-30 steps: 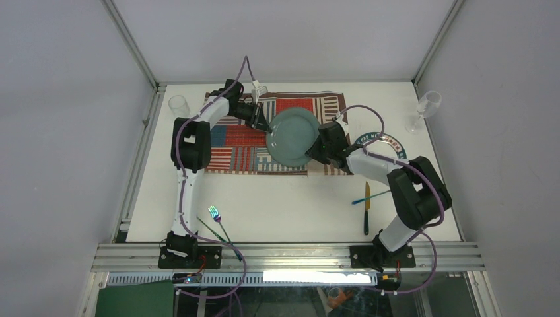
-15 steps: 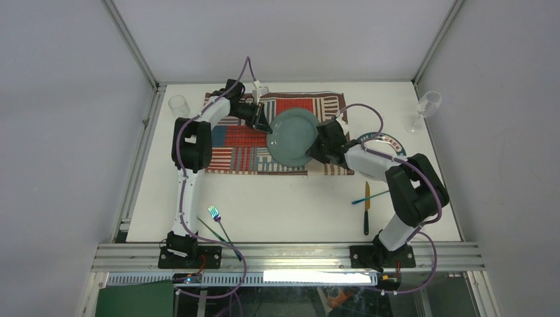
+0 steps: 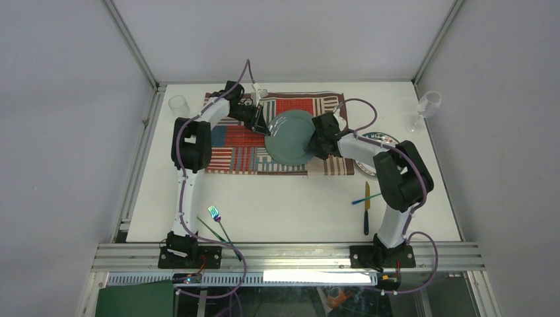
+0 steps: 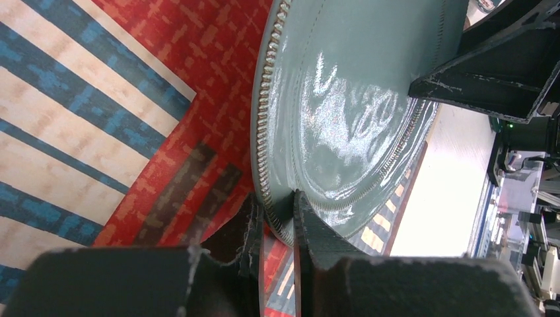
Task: Set the dinner table for one person
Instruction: Place the plate on the napkin.
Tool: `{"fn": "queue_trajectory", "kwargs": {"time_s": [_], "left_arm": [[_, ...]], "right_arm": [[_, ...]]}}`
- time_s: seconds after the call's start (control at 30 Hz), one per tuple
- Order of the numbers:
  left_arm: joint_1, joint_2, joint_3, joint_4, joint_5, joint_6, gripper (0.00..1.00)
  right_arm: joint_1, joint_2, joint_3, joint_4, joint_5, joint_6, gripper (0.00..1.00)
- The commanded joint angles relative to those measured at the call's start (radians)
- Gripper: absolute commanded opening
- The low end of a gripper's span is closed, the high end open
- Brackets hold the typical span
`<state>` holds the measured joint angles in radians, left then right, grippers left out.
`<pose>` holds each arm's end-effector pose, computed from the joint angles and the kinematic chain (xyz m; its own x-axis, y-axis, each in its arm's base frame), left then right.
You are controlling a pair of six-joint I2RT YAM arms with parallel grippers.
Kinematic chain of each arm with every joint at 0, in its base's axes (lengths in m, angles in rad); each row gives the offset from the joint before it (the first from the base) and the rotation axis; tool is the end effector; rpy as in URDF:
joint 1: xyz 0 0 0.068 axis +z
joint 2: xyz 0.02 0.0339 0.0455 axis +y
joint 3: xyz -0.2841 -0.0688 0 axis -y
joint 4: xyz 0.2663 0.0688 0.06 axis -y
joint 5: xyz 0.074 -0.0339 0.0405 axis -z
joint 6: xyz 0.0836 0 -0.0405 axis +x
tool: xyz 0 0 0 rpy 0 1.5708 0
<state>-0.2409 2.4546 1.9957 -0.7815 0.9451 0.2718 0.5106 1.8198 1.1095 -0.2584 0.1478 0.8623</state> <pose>0.5130 -0.1958 0.1132 -0.7788 0.3532 -0.5183 0.6272 0.4269 -0.6515 0.3723 0.1944 0.1315 -0.7797 0.4241 -0.4607 0.2788 0.8939 0.3511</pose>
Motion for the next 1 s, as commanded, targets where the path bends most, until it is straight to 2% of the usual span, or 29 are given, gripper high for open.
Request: {"fn": "queue_trajectory", "kwargs": {"time_s": [0.0,0.13,0.3,0.5,0.7,0.97], "left_arm": [[-0.136,-0.017,-0.047,-0.11,0.114,0.08,0.0],[-0.135,-0.016,-0.047,-0.117,0.105,0.087,0.0],[-0.136,-0.018,-0.043,-0.119,0.107,0.09,0.0],[-0.141,-0.017,-0.046,-0.122,0.11,0.089,0.0],[-0.146,-0.023,-0.06,-0.127,0.089,0.099,0.0],[-0.147,-0.048,-0.054,-0.134,0.042,0.085,0.0]], "right_arm": [[0.03,0.119,0.039,0.071,0.178,-0.017,0.35],[0.031,0.102,0.055,-0.038,0.306,0.028,0.35],[0.03,0.023,0.009,-0.068,0.388,0.057,0.35],[0.03,-0.024,0.004,-0.122,0.424,0.064,0.35],[0.032,-0.099,-0.046,-0.091,0.424,0.085,0.34],[0.033,-0.166,-0.043,-0.087,0.41,0.015,0.34]]}}
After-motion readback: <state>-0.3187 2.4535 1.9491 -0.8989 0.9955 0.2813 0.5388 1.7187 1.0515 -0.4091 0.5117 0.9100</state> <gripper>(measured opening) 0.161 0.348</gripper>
